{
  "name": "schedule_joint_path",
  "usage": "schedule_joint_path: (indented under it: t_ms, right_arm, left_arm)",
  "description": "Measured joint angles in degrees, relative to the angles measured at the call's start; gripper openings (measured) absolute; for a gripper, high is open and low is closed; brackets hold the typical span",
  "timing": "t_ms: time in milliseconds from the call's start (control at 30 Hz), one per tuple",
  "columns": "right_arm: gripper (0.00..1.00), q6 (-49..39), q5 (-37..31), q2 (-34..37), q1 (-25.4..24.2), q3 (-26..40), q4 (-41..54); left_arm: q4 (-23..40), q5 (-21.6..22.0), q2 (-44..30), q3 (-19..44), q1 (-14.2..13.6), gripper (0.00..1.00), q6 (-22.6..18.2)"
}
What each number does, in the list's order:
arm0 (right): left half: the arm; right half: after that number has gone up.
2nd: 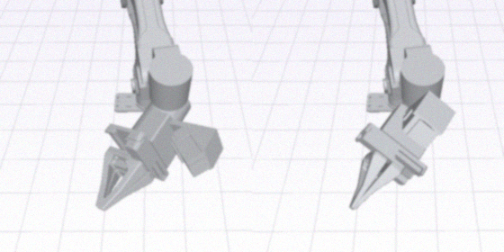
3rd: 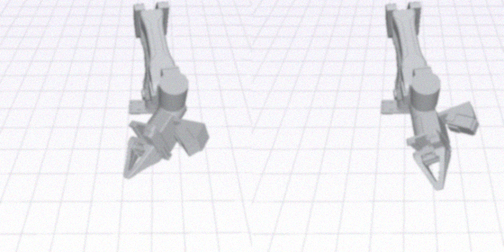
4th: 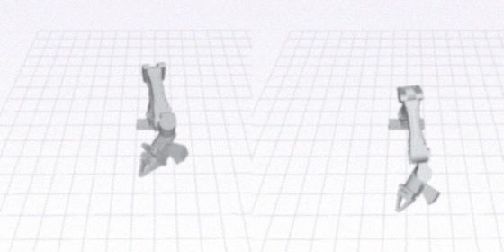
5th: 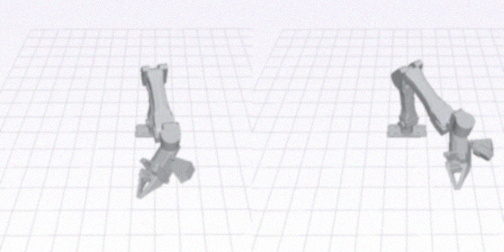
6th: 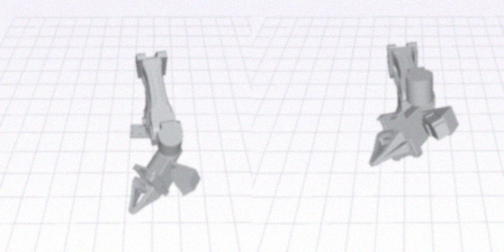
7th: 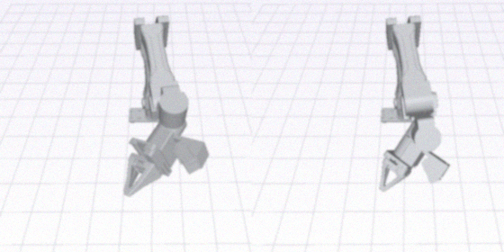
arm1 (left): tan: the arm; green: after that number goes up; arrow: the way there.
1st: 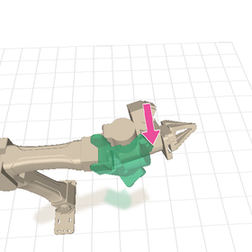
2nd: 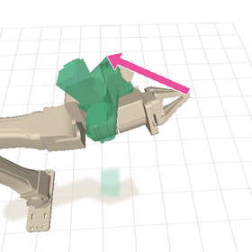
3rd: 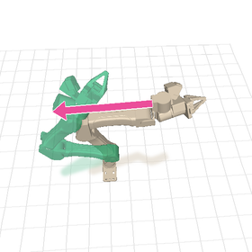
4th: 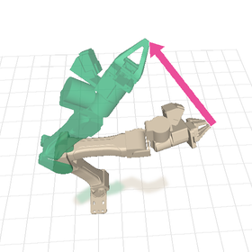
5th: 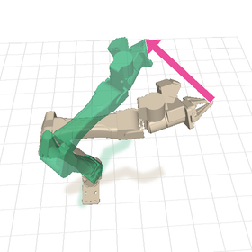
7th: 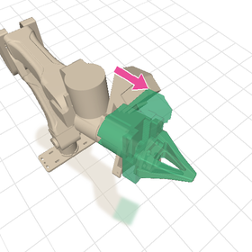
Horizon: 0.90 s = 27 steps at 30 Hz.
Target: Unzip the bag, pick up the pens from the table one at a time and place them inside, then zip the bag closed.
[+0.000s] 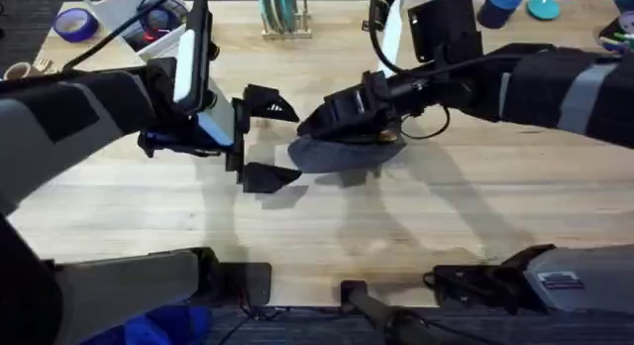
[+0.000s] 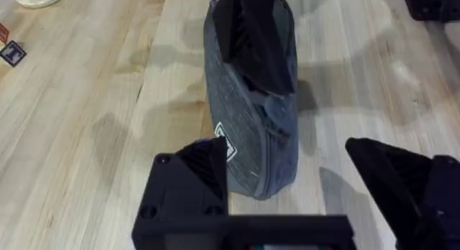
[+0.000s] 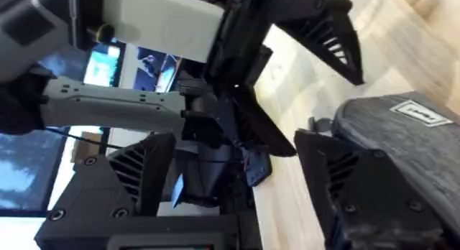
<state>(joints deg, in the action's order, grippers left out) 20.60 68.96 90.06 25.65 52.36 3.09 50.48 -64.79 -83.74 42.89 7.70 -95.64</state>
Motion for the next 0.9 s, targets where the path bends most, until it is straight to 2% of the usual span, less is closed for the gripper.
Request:
schedule_joint_path:
  t_ms: [433,700,900]
  right_arm:
    - [0.996,0.3,3.5,0.0,-0.1,0.0,-0.1]
    - [0.996,2.1,7.7,0.0,-0.6,0.2,-5.6]
    - [0.996,2.8,8.4,-1.2,-0.6,3.1,-5.6]
  left_arm:
    - [0.0,0.0,0.0,0.0,0.0,0.995,0.0]
    - [0.1,0.0,0.0,0.0,0.0,0.995,0.0]
    - [0.1,0.0,0.0,0.0,0.0,0.995,0.0]
